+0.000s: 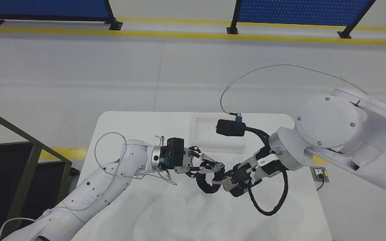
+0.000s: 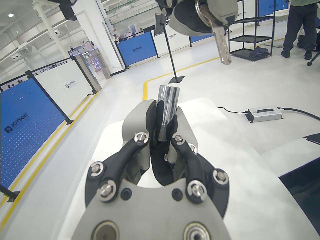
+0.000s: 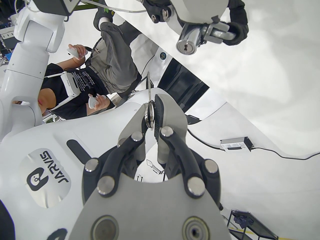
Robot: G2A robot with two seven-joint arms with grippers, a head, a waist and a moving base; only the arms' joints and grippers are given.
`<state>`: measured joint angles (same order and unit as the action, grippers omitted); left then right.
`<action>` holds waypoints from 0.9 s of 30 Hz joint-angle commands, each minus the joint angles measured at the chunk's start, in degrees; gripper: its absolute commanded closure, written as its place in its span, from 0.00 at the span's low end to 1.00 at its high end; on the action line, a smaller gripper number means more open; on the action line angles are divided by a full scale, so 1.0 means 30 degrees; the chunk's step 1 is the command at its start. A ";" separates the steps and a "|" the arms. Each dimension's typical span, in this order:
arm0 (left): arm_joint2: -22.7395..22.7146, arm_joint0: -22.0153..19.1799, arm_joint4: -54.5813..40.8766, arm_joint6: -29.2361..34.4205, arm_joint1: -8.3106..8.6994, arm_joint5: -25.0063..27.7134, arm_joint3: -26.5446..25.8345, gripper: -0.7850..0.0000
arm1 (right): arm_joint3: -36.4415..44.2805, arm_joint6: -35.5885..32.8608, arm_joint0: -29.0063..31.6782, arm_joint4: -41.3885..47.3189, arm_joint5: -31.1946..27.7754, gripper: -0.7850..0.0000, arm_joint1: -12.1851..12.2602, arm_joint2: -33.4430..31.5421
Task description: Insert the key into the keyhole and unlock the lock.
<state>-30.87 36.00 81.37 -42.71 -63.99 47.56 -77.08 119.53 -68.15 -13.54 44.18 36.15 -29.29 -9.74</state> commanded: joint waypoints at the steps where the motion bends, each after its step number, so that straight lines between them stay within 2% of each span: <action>1: -0.0309 0.0216 -0.0207 0.0722 0.0079 0.0153 -0.0260 1.00 | 0.0000 0.0005 0.0000 0.0000 0.0003 1.00 0.0000 0.0000; 4: -0.0680 0.0495 -0.0401 0.1594 0.0150 0.0269 -0.0641 1.00 | -0.0047 0.0565 0.0393 0.0223 0.0081 1.00 0.0048 -0.0014; 13: -0.1246 0.1065 -0.0544 0.3234 0.0102 0.0372 -0.1331 1.00 | 0.0340 0.2475 0.0814 0.2697 0.2469 1.00 0.0442 0.0000; 27: -0.1746 0.1488 -0.0328 0.3773 -0.0129 0.0839 -0.1330 1.00 | 0.1405 0.6690 0.0774 0.4628 0.6685 1.00 0.0659 0.0000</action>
<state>-36.08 40.53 80.31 -31.58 -64.29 49.92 -81.21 123.57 -48.76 -11.16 57.87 55.50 -27.28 -9.74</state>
